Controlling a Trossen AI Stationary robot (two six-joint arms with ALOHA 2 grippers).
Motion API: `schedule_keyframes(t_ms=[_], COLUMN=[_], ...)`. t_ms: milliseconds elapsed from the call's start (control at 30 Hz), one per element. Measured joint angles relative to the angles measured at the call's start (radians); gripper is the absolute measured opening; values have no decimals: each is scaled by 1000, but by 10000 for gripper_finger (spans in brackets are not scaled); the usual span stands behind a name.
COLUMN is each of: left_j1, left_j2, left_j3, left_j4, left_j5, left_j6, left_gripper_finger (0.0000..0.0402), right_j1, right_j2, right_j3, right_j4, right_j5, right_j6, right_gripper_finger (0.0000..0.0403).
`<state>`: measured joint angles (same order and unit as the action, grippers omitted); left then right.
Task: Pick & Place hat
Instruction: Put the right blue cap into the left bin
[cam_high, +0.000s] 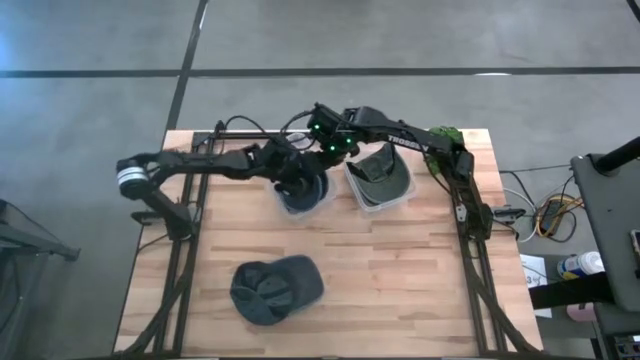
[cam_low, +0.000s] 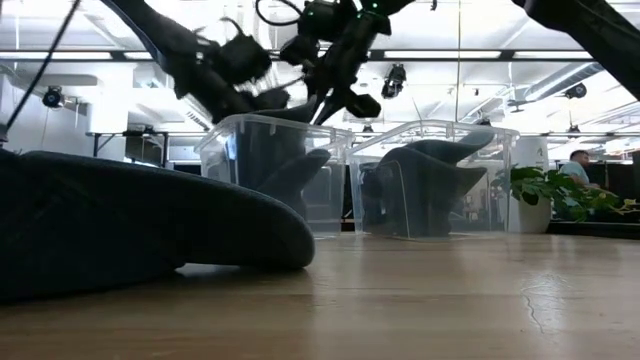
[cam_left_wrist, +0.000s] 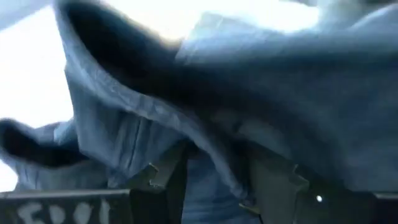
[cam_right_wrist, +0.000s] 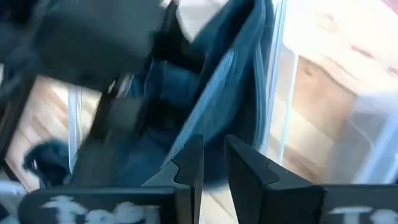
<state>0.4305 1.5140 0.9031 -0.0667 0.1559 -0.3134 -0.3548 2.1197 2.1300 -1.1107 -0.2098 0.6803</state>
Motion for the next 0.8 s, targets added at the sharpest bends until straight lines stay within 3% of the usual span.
schedule_keyframes(t_ms=[333, 533, 800], left_j1=[3, 11, 13], left_j2=[26, -21, -31], left_j3=[8, 7, 7], left_j4=[-2, -1, 7], left_j5=[0, -30, -27], left_j6=[7, 33, 36], left_gripper_finger=[154, 154, 154], right_j1=[1, 11, 57], right_j2=[-5, -20, -9], right_j3=[100, 183, 112], right_j4=[-222, -223, -154], right_j5=[29, 11, -39], right_j6=[-55, -30, 3], right_gripper_finger=[66, 65, 64])
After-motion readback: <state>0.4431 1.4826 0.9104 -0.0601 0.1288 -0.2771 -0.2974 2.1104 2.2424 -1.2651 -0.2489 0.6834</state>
